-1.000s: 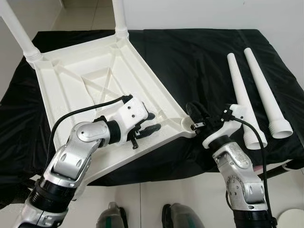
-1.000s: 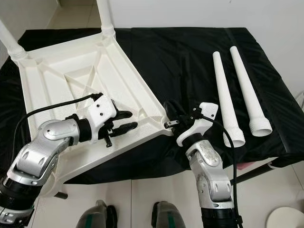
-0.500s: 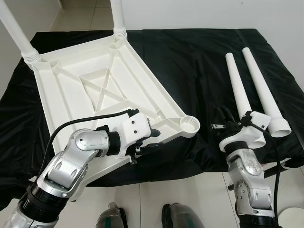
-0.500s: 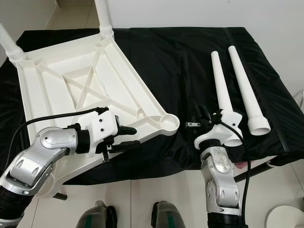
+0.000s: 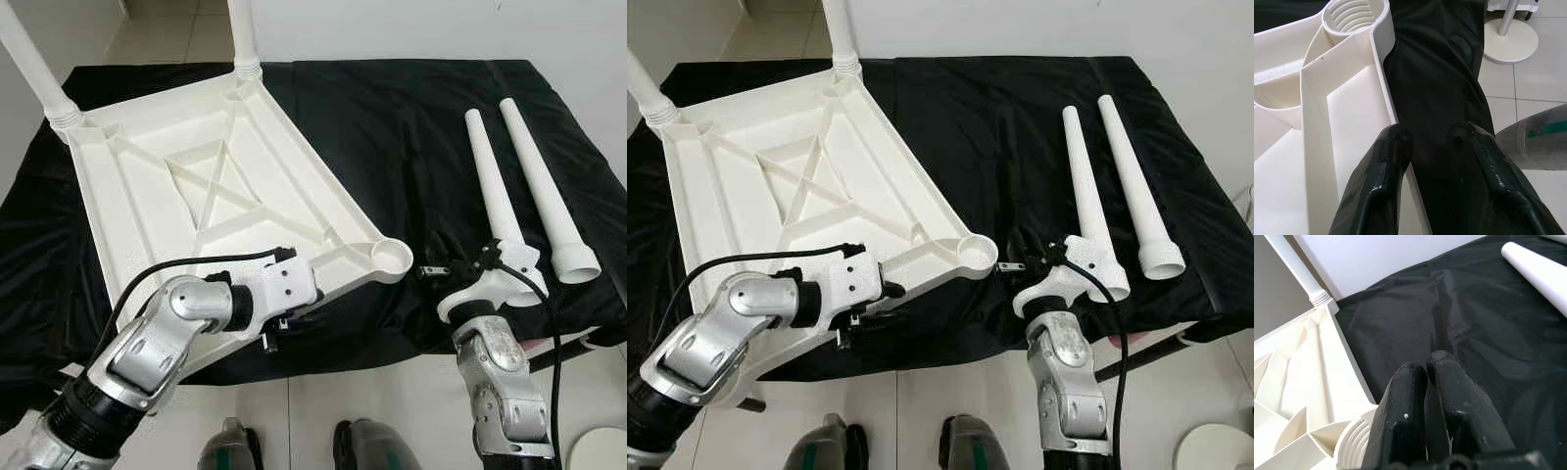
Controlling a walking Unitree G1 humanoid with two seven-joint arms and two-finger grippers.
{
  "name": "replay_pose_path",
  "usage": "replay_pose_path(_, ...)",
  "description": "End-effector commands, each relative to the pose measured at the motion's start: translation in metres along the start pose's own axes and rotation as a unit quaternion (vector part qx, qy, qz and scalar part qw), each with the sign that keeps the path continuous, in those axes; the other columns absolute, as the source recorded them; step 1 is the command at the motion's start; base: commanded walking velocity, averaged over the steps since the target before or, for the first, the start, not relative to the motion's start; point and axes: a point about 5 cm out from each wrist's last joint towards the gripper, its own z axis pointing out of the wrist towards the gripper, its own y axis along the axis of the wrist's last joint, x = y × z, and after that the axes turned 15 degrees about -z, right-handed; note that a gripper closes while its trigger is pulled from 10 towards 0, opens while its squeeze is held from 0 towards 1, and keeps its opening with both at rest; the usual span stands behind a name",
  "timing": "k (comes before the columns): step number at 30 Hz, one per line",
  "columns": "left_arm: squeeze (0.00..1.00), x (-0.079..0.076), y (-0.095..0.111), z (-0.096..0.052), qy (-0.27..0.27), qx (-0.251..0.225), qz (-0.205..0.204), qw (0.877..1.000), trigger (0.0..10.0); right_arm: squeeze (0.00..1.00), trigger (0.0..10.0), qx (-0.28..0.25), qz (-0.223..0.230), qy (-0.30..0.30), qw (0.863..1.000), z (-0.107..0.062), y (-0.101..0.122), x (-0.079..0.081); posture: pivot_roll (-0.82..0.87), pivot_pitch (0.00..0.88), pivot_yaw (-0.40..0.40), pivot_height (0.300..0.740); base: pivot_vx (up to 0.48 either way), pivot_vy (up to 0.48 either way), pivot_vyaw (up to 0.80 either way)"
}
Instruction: Building children table
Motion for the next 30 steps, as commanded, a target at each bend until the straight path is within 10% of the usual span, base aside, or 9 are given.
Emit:
replay_pose_path(1, 0.00, 0.007, -0.009, 0.001, 0.040, 0.022, -0.009, 0.999, 10.0, 0.00, 10.0, -0.004, 0.001, -0.003, 1.000, 0.000, 0.004, 0.000, -0.18, 0.092, 0.033, 0.740, 0.000, 0.000, 0.00)
replay_pose_path(30, 0.00, 0.012, -0.018, -0.010, 0.051, 0.050, -0.008, 0.997, 10.0, 0.00, 10.0, -0.028, 0.002, -0.017, 0.999, 0.015, 0.012, -0.004, -0.17, 0.077, 0.031, 0.740, 0.000, 0.000, 0.00)
